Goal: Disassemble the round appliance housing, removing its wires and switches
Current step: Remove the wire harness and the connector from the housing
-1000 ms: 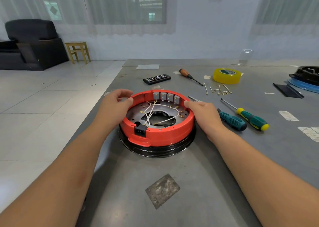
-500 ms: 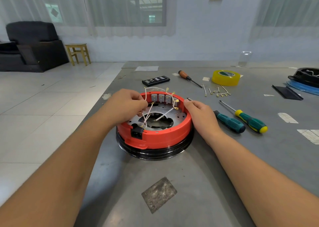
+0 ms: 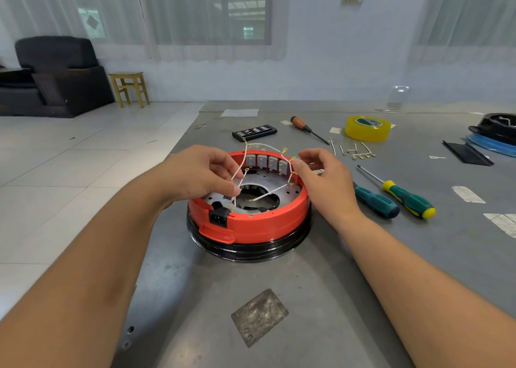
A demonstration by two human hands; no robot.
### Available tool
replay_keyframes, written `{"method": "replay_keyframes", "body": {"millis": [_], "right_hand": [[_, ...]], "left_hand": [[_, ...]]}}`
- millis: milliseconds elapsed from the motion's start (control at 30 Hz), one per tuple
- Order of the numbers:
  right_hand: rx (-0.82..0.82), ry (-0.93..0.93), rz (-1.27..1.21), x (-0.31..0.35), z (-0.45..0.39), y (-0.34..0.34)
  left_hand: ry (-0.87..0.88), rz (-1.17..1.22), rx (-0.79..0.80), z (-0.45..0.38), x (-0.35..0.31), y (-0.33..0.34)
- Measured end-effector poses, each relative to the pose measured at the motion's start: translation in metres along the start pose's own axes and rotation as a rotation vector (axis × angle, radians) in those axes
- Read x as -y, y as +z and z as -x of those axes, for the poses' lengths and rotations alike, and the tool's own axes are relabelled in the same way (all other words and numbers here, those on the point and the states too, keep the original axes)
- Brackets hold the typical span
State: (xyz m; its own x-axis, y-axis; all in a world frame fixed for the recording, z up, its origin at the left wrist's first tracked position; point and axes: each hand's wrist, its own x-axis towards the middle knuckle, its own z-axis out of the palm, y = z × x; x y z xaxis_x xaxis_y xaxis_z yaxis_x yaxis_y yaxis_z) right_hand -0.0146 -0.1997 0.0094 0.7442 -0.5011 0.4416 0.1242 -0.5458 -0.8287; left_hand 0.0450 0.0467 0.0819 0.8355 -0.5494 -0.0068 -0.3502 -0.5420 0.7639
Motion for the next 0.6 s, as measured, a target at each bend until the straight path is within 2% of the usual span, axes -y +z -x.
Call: {"method": "replay_keyframes", "body": {"millis": [167, 467, 600], "right_hand": [[0.084, 0.036, -0.048, 0.002, -0.001, 0.001], [0.192, 0.064, -0.078, 0.000, -0.001, 0.000], [0.206, 0.094, -0.187, 0.001, 0.000, 0.001]], "left_hand": [[0.054, -0.012, -0.025, -0.003, -0.001, 0.005], [0.042, 0.160, -0.177, -0.012, 0.002, 0.024], [0.038, 0.199, -0.214, -0.013, 0.003, 0.025]]}}
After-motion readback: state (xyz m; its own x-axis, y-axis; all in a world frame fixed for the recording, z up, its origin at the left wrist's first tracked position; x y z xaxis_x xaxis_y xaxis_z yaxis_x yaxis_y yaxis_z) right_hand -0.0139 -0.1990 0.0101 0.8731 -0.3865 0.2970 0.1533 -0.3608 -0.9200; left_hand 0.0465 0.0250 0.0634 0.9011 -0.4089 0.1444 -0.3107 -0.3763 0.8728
